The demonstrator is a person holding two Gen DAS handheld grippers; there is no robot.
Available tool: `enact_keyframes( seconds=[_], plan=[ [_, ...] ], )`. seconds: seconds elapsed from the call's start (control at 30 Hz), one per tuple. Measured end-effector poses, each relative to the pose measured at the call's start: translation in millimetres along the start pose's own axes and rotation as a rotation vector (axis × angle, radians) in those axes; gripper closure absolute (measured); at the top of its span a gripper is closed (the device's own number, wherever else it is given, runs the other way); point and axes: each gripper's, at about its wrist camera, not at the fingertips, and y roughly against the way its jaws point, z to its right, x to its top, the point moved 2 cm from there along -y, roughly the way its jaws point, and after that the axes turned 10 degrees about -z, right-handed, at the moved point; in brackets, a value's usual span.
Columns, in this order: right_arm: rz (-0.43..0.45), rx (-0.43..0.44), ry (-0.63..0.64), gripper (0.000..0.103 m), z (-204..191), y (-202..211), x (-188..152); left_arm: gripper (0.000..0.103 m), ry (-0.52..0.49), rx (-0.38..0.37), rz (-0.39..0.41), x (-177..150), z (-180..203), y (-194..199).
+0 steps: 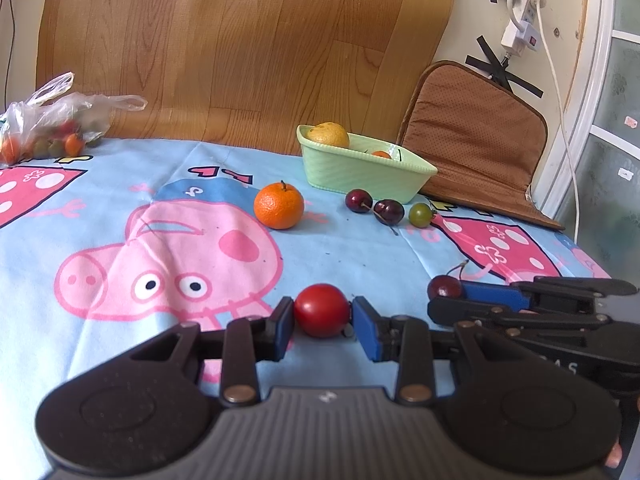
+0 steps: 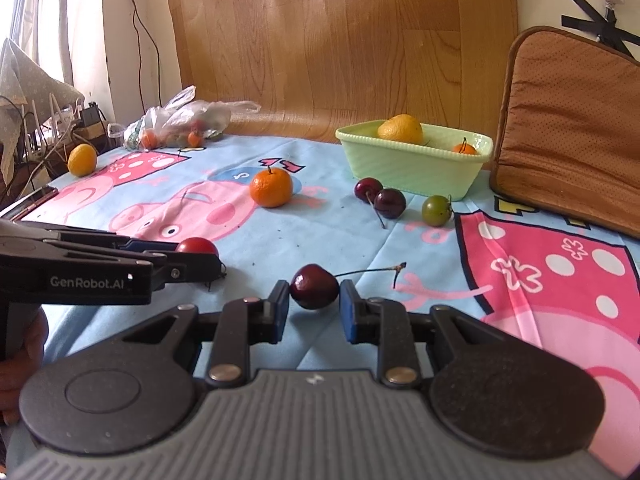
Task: Organize fruits
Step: 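Hold the red tomato in the left tool while the right tool holds the cherry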
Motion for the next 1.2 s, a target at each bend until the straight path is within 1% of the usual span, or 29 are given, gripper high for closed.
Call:
enact_keyframes(
  seconds=[0.17, 0.37, 0.6, 0.77, 1.03, 1.2],
  plan=[
    [0.017, 0.023, -0.007, 0.073, 0, 4, -2, 0.072, -0.006, 0.002, 0.006, 0, 1, 1],
    [0.044, 0.068, -0.034, 0.073, 6, 9, -2, 0.072, -0.018, -0.02, 0.062, -2, 2, 10],
    [0.062, 0.123, -0.058, 0.073, 10, 12, -2, 0.072, 0.004, -0.018, 0.022, 1, -1, 2],
    [0.065, 0.146, -0.064, 0.073, 11, 12, -2, 0.072, 0.003, -0.018, 0.005, 1, 0, 0],
    [0.063, 0.15, -0.066, 0.073, 13, 12, -2, 0.072, 0.006, -0.024, 0.001, 2, -1, -1],
    [0.056, 0.137, -0.065, 0.073, 14, 10, -2, 0.072, 0.004, -0.027, 0.022, 1, -1, 2]
  ],
)
